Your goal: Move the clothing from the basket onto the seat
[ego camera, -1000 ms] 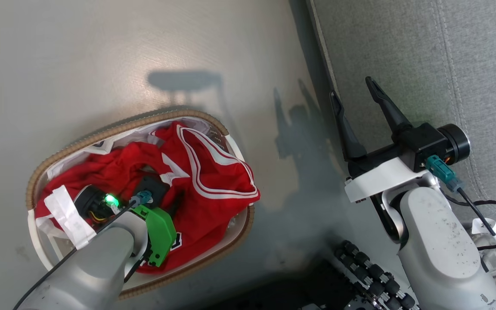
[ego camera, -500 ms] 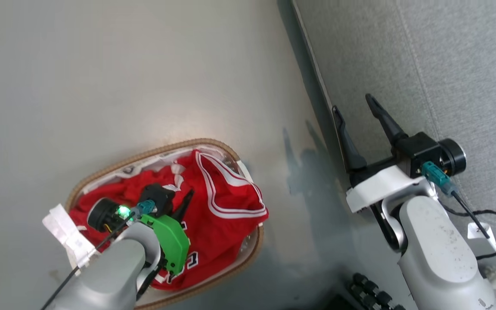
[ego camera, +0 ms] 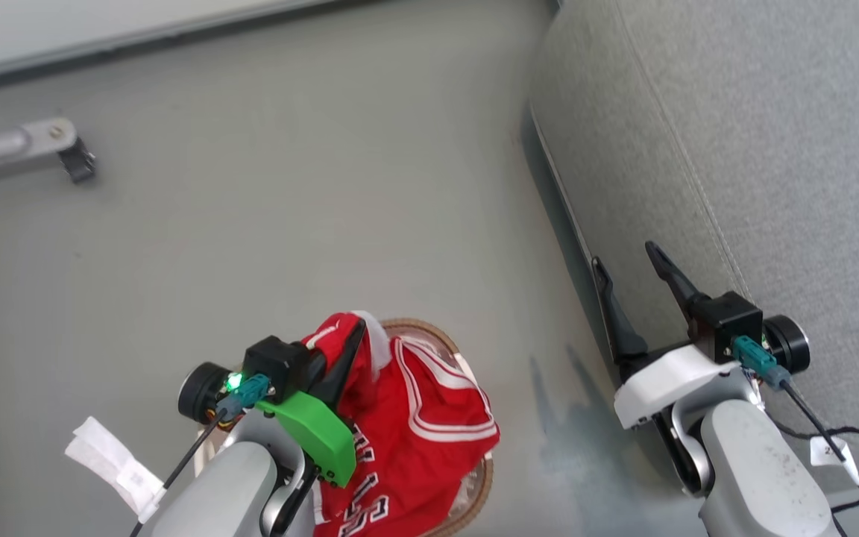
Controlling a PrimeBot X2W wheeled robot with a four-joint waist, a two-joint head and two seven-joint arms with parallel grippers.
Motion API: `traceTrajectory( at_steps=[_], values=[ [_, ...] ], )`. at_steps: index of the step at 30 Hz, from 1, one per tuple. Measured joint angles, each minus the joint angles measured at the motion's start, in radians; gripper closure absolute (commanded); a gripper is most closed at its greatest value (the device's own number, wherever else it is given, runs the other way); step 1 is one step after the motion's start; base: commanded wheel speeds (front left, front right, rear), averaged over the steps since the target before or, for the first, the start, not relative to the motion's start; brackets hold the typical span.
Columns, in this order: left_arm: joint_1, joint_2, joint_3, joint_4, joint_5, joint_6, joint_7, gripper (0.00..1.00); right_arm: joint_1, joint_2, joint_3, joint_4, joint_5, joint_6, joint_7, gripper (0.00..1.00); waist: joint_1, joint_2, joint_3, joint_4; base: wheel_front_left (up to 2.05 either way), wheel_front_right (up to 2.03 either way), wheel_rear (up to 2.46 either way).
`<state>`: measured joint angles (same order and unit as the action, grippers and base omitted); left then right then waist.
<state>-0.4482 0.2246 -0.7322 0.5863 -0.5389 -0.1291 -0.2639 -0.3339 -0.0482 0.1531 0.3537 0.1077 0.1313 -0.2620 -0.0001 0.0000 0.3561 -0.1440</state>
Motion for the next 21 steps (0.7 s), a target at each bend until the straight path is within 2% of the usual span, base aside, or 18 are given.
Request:
traceTrajectory(
  at_steps=[8, 14, 21],
  values=[
    [0.039, -0.025, 0.133, -0.188, 0.111, 0.0, 0.0, 1.0, 0.048, 0.0, -0.009, 0.011, 0.009, 0.0, 0.0, 0.0, 0.0, 0.0, -0.134, 0.053, 0.0, 0.0, 0.0],
    [0.042, -0.051, 0.207, -0.324, 0.138, 0.0, 0.0, 1.0, 0.085, 0.0, -0.011, 0.019, 0.011, 0.0, 0.0, 0.0, 0.0, 0.0, -0.213, 0.084, 0.0, 0.0, 0.0],
    [-0.013, -0.06, 0.235, -0.426, 0.159, 0.0, 0.0, 1.0, 0.119, -0.001, 0.001, 0.009, 0.01, 0.0, 0.0, 0.0, 0.0, 0.0, -0.284, 0.105, 0.0, 0.0, 0.0]
  ],
)
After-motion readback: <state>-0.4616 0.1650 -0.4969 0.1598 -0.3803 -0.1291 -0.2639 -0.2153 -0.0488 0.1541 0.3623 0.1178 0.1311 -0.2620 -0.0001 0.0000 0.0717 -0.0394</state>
